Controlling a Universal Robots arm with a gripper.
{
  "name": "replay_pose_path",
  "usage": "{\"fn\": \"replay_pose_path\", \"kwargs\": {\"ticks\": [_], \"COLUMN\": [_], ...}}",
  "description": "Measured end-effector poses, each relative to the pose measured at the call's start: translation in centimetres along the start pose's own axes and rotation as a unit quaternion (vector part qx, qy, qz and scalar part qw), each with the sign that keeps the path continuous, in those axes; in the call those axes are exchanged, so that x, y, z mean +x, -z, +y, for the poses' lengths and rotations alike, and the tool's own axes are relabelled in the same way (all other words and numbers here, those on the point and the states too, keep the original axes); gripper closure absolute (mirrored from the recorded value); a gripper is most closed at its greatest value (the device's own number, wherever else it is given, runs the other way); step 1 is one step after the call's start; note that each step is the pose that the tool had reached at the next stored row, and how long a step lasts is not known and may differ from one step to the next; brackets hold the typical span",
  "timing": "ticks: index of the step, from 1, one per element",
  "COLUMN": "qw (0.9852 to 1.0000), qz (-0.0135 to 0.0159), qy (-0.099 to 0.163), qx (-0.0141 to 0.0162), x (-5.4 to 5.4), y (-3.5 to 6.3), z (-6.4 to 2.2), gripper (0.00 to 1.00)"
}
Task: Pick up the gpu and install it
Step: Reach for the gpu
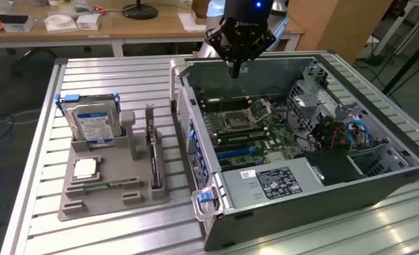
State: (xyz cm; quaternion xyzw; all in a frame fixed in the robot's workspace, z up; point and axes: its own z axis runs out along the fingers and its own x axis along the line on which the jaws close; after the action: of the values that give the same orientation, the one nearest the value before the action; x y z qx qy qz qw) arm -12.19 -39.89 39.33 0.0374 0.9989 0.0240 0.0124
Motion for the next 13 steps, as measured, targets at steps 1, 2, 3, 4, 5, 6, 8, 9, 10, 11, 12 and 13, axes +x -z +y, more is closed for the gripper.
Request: {"fn": "replay_pose_path", "kwargs": {"ticks": [1, 2, 3, 4, 5, 6, 8, 9, 10, 11, 12, 13], "qw": [1.0000, 1.0000, 1.0000, 1.0000, 1.0000, 1.0000, 1.0000, 1.0000, 1.0000, 1.0000, 1.0000, 1.0000], "qz": [0.0000, 0.0000, 0.0000, 0.0001, 0.0001, 0.0000, 0.0000, 0.0000, 0.0000, 0.0000, 0.0000, 0.0000], "qy": [0.000, 0.000, 0.000, 0.000, 0.000, 0.000, 0.000, 0.000, 0.000, 0.000, 0.000, 0.000], "qx": [0.0000, -0.0002, -0.0003, -0.0003, -0.0003, -0.0004, -0.0004, -0.0003, -0.0003, -0.0004, -0.0003, -0.0003], "x": [0.00, 0.00, 0.00, 0.00, 0.00, 0.01, 0.12, 0.20, 0.29, 0.38, 0.46, 0.52], "y": [0.00, 0.00, 0.00, 0.00, 0.00, 0.00, -0.01, -0.01, -0.02, -0.03, -0.03, -0.04], "z": [0.00, 0.00, 0.00, 0.00, 0.00, 0.00, -0.01, -0.02, -0.02, -0.03, -0.04, -0.04], "gripper": [0.89, 0.89, 0.89, 0.89, 0.89, 0.89, 0.89, 0.89, 0.89, 0.89, 0.89, 0.89]}}
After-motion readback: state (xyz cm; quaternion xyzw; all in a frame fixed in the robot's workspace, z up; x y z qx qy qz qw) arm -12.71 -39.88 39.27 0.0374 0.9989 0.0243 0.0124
